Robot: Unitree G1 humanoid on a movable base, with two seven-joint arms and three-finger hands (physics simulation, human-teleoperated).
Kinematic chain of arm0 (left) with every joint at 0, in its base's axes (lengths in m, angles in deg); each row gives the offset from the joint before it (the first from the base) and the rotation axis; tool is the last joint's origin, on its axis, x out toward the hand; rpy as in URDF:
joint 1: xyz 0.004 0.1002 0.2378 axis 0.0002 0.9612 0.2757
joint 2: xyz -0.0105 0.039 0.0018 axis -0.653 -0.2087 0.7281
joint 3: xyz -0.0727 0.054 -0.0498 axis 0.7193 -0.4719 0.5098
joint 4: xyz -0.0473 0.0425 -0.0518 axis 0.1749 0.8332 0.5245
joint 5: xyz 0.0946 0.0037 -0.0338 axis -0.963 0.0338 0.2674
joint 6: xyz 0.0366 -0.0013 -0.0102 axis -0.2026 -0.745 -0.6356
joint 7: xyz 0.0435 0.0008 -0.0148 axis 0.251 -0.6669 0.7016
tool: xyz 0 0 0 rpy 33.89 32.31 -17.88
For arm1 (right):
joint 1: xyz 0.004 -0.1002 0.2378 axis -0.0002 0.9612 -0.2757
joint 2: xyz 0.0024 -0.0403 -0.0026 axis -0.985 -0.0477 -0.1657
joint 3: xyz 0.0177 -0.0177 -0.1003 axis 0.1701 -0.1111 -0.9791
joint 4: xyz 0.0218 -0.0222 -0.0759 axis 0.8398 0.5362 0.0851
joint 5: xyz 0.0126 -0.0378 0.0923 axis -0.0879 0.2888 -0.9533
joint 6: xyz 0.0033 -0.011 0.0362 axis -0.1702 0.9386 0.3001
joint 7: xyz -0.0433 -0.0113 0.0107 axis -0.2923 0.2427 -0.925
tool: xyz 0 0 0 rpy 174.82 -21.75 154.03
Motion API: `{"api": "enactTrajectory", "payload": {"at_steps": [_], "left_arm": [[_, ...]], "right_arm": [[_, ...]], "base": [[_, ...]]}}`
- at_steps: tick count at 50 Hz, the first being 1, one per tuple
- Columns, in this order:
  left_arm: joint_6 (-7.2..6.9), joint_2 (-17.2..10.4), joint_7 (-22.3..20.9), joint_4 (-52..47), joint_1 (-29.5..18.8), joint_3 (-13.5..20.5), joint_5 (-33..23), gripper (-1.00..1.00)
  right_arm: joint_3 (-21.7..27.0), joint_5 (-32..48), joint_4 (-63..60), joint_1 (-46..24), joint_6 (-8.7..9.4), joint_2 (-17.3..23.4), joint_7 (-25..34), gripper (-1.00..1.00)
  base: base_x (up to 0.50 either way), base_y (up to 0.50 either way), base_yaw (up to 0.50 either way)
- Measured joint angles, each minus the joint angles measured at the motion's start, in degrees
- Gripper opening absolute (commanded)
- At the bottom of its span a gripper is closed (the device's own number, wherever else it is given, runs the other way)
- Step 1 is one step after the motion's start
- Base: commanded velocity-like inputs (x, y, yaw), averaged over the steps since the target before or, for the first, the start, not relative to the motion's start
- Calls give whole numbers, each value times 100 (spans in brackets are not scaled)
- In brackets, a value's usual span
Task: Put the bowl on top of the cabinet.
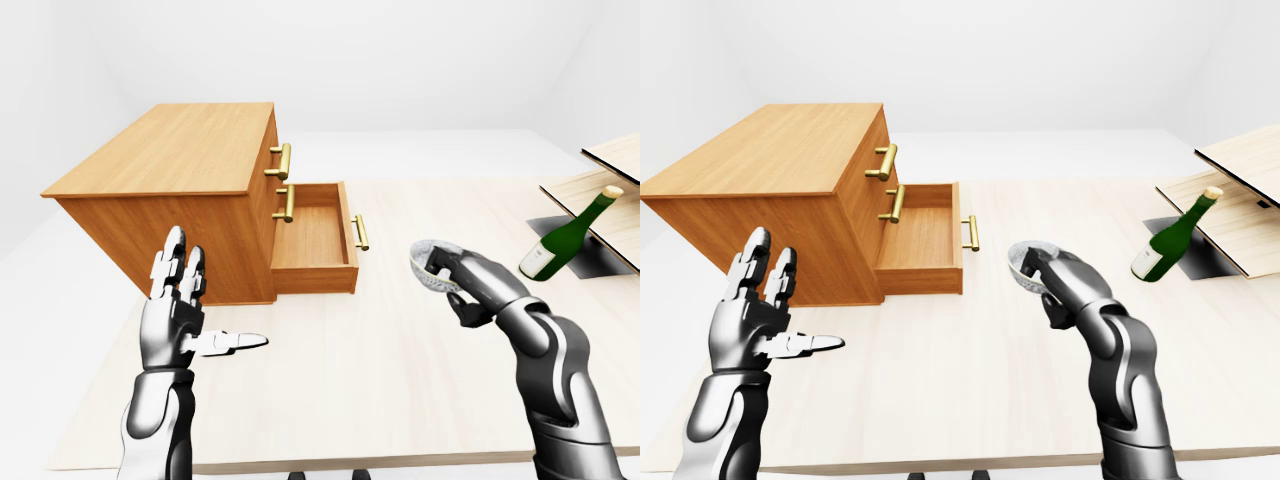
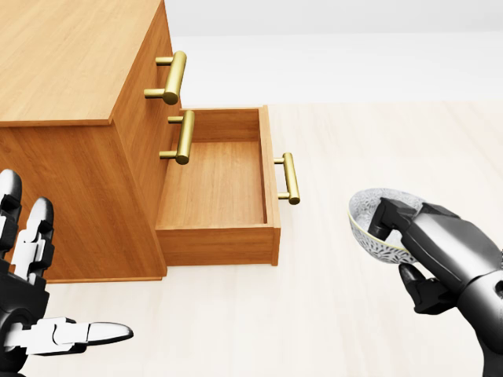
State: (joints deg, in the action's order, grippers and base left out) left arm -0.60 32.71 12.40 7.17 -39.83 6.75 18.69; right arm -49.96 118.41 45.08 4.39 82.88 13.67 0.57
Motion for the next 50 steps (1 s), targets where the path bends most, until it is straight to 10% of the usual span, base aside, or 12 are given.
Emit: {"api": "enactTrajectory", "payload": {"at_steps": [29,50], "left_arm": [[0,0,-19,-47,8,33,43,100],[0,-1,-42,-63,12,55,60,100]], "right_arm": [[-2409,2389,-2564,263,-1,-2416,-162,-100],[-3730,2218,-2915,958,-1,-2790,-697,-100]], "base": [[0,0,0],[0,0,0]]}}
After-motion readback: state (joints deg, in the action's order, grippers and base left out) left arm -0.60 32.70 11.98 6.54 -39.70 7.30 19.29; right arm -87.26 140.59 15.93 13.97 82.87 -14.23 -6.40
